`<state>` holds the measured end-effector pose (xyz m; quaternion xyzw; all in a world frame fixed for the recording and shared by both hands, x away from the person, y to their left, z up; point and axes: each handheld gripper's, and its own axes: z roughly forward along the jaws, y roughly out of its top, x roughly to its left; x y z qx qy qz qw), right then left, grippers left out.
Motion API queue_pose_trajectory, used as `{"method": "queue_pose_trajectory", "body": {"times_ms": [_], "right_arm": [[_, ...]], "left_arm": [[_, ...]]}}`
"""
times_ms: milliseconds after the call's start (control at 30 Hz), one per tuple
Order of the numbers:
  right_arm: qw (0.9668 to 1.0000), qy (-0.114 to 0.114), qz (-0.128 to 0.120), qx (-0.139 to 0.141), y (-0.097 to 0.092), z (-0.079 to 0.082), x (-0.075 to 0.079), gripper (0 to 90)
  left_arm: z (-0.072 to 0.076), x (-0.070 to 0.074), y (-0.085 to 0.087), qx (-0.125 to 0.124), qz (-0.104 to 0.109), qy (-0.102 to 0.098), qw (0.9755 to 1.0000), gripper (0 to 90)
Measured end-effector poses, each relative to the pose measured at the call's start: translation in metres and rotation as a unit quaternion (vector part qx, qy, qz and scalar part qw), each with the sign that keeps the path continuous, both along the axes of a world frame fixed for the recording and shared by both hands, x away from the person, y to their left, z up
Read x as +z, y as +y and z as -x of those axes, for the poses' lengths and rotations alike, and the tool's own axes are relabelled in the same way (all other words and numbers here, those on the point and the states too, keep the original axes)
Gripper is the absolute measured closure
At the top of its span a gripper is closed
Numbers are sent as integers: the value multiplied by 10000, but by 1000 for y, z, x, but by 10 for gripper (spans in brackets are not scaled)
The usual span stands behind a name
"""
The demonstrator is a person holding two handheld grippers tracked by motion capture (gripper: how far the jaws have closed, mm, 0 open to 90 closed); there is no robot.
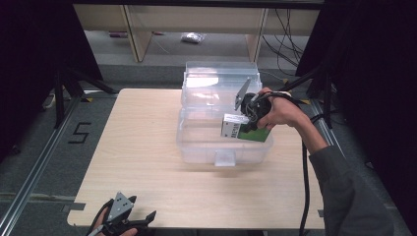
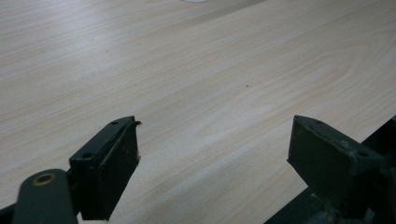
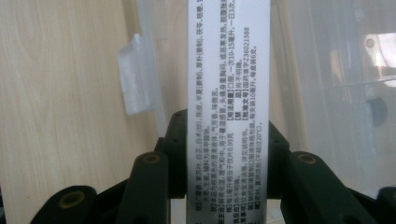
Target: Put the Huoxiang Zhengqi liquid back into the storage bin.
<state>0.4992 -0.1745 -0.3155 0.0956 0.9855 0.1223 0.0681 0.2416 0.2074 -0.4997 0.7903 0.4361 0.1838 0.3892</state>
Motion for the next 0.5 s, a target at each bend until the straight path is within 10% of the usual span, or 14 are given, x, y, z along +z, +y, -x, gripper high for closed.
{"method": "queue_pose_trajectory", "body": {"times_ms": [500], "right_arm": [[9996,147,79,208,-8,-19,-30,645]], "left_arm": [[0,-3,-2,72,108,8,9999,155]]}}
